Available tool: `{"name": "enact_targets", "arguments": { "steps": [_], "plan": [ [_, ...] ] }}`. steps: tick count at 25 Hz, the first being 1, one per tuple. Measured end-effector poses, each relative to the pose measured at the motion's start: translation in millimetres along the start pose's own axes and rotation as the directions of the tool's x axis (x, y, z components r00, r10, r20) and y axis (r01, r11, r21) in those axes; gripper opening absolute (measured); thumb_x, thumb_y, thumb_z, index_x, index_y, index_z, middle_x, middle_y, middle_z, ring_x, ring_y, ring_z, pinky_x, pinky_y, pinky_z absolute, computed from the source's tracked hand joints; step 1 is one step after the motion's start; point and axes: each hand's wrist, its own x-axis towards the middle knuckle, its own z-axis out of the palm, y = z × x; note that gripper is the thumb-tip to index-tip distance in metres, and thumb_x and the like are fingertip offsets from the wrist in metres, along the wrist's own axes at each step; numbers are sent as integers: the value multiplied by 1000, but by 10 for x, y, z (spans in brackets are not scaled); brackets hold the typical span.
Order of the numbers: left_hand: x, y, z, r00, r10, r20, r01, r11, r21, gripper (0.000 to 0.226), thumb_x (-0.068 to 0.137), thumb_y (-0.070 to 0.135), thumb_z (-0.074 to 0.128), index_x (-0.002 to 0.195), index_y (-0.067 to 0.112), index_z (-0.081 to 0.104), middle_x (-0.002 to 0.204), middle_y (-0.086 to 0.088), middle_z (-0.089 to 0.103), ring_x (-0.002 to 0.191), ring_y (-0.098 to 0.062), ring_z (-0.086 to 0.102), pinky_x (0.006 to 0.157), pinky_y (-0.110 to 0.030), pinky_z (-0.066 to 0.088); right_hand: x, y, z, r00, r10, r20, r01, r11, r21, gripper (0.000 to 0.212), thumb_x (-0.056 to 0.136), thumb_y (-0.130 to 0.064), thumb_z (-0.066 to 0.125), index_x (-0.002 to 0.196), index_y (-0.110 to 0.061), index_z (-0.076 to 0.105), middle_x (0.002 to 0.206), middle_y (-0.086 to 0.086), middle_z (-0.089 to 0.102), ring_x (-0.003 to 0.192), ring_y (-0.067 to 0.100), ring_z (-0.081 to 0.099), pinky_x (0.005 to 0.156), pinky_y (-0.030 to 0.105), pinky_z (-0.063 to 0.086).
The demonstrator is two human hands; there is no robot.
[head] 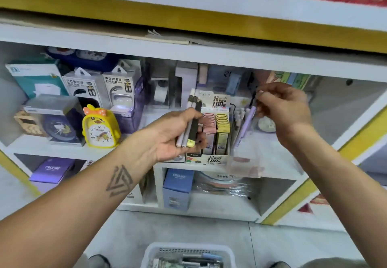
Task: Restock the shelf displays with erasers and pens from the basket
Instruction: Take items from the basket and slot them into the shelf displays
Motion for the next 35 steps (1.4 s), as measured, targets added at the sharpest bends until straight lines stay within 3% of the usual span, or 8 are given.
{"name": "enact_targets", "arguments": {
  "steps": [4,6,11,25,29,30,33,35],
  "plan": [
    [119,-66,201,997,65,34,-67,995,75,15,94,15,58,100,2,61,66,-10,55,55,-21,55,48,-29,49,48,183,-284,960,-265,94,276,824,-495,11,89,-8,69,96,-16,64,78,6,66,73,29,67,71,46,59],
    [181,-113,298,995,87,42,-90,992,83,8,93,10,56,90,3,52,64,-13,53,51,-22,52,38,-23,39,24,282,-310,943,-287,168,328,721,-611,10,90,-12,70,99,-14,65,83,5,69,80,27,68,75,43,58],
    [307,-230,435,992,115,57,-121,986,112,7,95,8,53,89,4,53,69,-18,61,54,-27,57,38,-23,38,-3,407,-309,930,-291,226,366,666,-650,7,91,-15,70,96,-14,65,80,-4,64,77,16,61,68,25,45],
    [328,-246,406,984,179,-4,-176,974,143,23,99,15,55,114,0,63,87,-17,72,61,-25,63,52,-28,49,-23,443,-286,929,-218,299,367,638,-677,4,94,-17,66,92,-15,64,77,1,68,80,26,64,69,37,52],
    [310,-232,381,986,168,18,-169,977,131,26,100,17,52,118,1,62,94,-19,73,68,-26,65,58,-31,50,6,441,-279,900,-238,366,436,481,-761,18,98,-15,58,100,-7,75,96,10,71,88,30,65,79,39,52],
    [303,-225,374,985,169,21,-170,977,127,26,100,18,52,118,2,62,96,-20,73,69,-27,66,58,-31,51,-21,411,-242,898,-245,365,440,509,-740,20,98,-18,59,105,-10,76,99,8,69,89,26,64,81,37,52],
    [286,-210,354,984,180,10,-180,977,115,23,99,20,55,115,5,65,98,-21,73,68,-26,67,53,-28,53,-142,226,-54,943,-58,328,184,911,-368,20,95,-37,64,102,-24,76,86,-1,72,71,15,63,65,30,51],
    [265,-200,334,982,190,3,-189,975,114,18,98,19,57,109,7,67,95,-19,74,67,-25,69,50,-27,53,-210,143,103,922,71,380,-8,987,-163,16,92,-36,70,95,-20,74,76,6,73,57,18,61,48,28,45]
  ]
}}
